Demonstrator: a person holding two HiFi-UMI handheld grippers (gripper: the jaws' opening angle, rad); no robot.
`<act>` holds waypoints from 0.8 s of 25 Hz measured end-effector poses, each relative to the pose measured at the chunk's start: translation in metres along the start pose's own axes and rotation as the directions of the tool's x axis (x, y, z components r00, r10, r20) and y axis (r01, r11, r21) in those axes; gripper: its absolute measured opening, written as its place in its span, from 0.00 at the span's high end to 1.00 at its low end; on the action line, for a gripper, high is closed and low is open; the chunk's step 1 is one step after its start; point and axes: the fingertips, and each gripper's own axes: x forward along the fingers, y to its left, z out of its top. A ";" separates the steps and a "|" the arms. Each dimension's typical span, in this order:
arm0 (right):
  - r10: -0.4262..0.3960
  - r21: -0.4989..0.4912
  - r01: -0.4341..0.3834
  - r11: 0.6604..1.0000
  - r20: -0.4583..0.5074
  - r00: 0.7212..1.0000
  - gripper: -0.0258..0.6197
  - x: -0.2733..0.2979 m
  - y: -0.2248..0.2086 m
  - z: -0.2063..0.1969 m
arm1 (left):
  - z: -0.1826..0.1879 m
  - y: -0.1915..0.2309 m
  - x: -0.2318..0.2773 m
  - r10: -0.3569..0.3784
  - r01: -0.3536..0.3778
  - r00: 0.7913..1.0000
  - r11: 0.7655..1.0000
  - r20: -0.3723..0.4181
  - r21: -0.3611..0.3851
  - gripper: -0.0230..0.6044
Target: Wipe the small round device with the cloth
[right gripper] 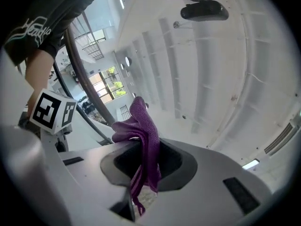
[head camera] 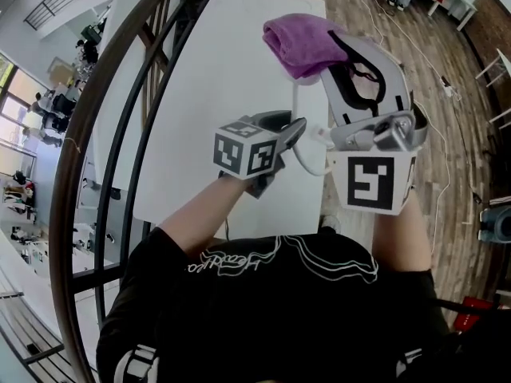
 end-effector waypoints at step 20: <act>0.051 -0.098 -0.054 0.994 -0.027 0.998 0.85 -0.003 0.053 -0.017 | 0.000 0.002 0.000 -0.021 0.022 0.999 1.000 0.036 -0.020 0.80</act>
